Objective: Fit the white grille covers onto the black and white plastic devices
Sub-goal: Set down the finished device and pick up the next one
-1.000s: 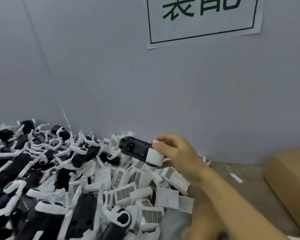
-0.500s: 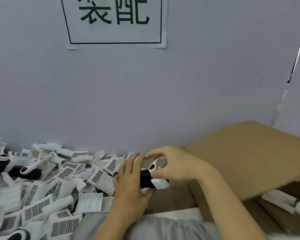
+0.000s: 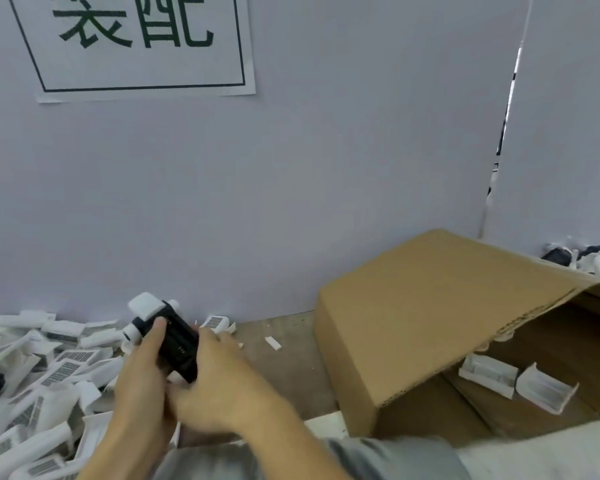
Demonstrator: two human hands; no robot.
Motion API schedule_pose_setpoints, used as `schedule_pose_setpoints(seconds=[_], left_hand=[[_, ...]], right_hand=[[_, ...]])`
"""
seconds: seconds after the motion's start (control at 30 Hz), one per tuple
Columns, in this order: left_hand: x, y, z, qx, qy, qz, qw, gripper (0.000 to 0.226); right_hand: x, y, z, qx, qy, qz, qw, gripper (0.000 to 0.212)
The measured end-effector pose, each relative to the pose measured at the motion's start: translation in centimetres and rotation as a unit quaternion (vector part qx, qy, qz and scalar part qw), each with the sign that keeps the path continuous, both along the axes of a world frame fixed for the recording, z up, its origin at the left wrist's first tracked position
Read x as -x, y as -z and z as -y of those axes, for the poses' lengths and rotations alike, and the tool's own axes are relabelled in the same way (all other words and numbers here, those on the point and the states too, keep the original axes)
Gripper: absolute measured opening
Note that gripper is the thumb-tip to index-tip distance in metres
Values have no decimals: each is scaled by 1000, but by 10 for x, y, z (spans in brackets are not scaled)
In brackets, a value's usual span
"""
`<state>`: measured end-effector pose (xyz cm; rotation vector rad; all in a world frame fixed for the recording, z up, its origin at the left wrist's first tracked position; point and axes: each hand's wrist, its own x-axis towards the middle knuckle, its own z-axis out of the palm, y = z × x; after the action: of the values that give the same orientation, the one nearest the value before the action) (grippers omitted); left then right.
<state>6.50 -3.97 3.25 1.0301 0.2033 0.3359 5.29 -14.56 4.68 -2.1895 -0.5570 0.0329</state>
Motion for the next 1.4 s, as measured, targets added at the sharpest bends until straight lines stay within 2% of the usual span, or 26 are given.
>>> schedule_pose_setpoints(seconds=[0.07,0.13,0.23,0.33,0.4,0.47,0.53,0.57,0.63,0.73,0.83,0.9,0.97,1.03,1.1,1.17,1.23,1.27,1.33,1.4], left_hand=[[-2,4,0,-10,-4,-2,1000,23],[-2,5,3,-19,-7,10,1000,18],[-2,8,6,-95,-31,28,995,12],[-1,9,3,-121,-46,38,991,12],[2,8,0,-170,-54,48,983,11],[6,8,-1,-290,-67,69,952,14],[11,9,2,-417,-45,105,902,22],[13,11,5,-478,-27,122,870,26],[13,16,13,-570,-5,145,809,31],[11,22,22,-612,-27,139,778,36],[13,20,25,-621,-87,118,770,42],[15,18,26,-600,-109,109,785,41],[11,15,22,-516,-134,91,841,38],[7,10,13,-362,-162,35,917,34],[4,5,2,-136,-147,-14,980,37],[4,3,-8,42,-96,-51,993,41],[2,6,-14,73,-77,-67,992,35],[1,6,-15,52,-78,-70,993,33],[-2,8,-16,1,-102,-66,993,45],[-3,8,-18,8,-106,-44,993,49]], right_hand=[[-1,15,-8,-39,49,5,998,51],[-6,19,-5,-70,67,34,995,42],[-13,21,1,-96,52,55,992,29],[-16,26,5,-102,20,30,994,30],[-19,28,11,-136,21,13,990,32],[-22,26,14,-224,40,-4,974,39],[-24,23,13,-319,50,-26,946,53],[-25,22,11,-361,61,-34,930,51],[-26,20,9,-398,135,-22,907,33],[-28,21,13,-370,232,16,900,31],[-23,17,12,-405,252,48,877,28],[-18,13,10,-412,204,46,887,21],[-15,12,7,-435,118,27,892,17],[-9,7,6,-478,43,-19,877,31],[-5,4,6,-470,-13,-32,882,29],[-1,1,3,-419,-57,-27,906,30],[2,0,-3,-403,-54,-5,914,27],[1,0,-6,-400,-15,23,916,21],[-7,5,-7,-345,107,88,928,23],[-13,11,-4,-293,153,58,942,18]])
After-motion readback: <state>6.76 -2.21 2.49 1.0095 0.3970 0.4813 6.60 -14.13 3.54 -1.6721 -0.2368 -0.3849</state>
